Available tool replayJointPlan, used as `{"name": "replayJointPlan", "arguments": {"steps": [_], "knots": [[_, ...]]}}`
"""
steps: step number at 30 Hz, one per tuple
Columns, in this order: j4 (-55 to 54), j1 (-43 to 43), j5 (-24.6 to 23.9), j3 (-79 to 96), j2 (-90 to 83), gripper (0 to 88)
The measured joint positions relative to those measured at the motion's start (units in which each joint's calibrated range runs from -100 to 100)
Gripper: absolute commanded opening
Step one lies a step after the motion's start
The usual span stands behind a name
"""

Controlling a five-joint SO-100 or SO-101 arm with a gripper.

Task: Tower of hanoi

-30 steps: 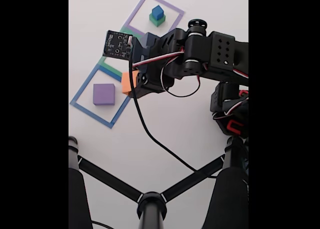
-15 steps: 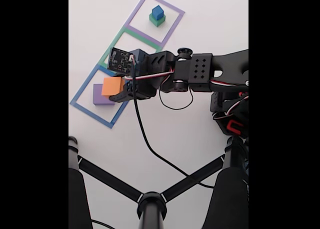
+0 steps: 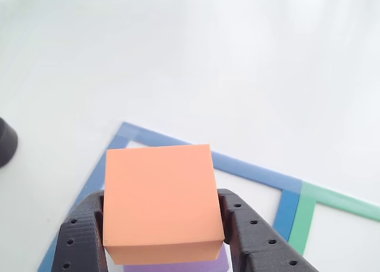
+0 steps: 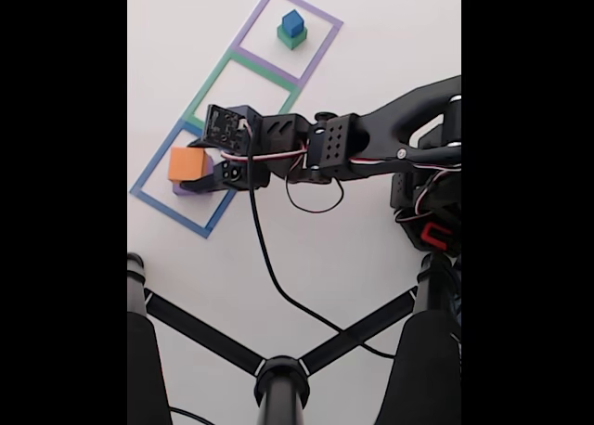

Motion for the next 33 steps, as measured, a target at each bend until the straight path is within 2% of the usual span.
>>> {"name": "replayJointPlan", "arguments": {"steps": [18, 33], "knots": [[-6.8, 0.0, 0.6, -3.7, 10.6, 12.0], [-8.9, -0.4, 0.4, -4.1, 11.7, 12.1]]}}
